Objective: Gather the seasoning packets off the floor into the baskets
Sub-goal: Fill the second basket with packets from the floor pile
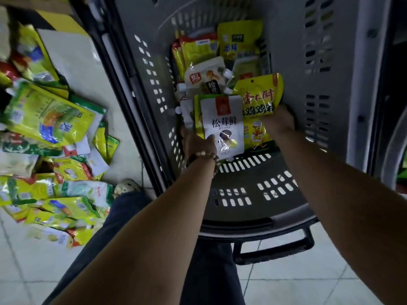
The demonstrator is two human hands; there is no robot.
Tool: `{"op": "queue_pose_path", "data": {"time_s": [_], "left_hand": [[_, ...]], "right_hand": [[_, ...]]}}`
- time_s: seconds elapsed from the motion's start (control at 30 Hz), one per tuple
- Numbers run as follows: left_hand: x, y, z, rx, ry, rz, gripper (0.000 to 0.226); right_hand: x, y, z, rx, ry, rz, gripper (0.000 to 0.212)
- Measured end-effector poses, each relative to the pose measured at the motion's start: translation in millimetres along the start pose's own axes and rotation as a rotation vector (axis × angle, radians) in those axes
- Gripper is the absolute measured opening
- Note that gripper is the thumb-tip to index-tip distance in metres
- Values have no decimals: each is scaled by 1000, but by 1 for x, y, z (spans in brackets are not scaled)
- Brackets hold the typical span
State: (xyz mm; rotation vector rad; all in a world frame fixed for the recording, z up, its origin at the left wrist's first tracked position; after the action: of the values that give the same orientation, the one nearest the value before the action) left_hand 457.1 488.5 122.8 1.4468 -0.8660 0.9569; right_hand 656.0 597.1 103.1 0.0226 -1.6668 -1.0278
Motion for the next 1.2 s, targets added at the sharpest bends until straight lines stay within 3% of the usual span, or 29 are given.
{"op": "queue_pose_path", "data": {"time_s": [0.07, 0.13, 0.2, 0.4, 0.47, 0.53, 0.67, 0.87, 1.03, 1.2], "left_hand": [[17, 11, -15, 2, -139, -38, 87], [26, 20, -21, 79, -155, -18, 85], [43, 27, -26, 181, -179, 59, 77], [121, 95, -55, 270, -562, 259, 62], [137, 141, -57, 278, -733, 203, 56], [134, 188, -52, 309, -794, 122, 54], [88, 269, -26, 417, -666, -7, 58], [14, 341, 20, 360, -520, -146, 62], [-60, 343, 40, 349, -464, -150, 63], [-141, 304, 51, 416, -434, -101, 59]], "right_hand": [[11, 8, -3, -56, 26, -20, 47], [28, 15, -3, -58, 80, -44, 42], [48, 25, 1, -42, 146, -87, 38], [133, 62, 56, -73, 352, -209, 29], [170, 67, 90, -183, 428, -215, 28], [209, 65, 127, -302, 504, -211, 35], [274, 23, 203, -409, 682, -98, 42], [295, -88, 280, 46, 810, -2, 43], [206, -178, 321, 356, 721, -13, 45], [95, -240, 347, 785, 767, -112, 49]]}}
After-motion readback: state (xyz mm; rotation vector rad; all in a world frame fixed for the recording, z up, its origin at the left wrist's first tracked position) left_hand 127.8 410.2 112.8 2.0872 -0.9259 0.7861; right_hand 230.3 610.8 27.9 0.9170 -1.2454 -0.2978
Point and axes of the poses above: each hand's wrist, its own x-axis away from the middle knuckle, its own y-axis out of the back of the hand, z = x × y, the point moved 4 cm from there along -x, towards the middle knuckle, and after that the axes turned 2 degrees about x, right-handed, at the moved point
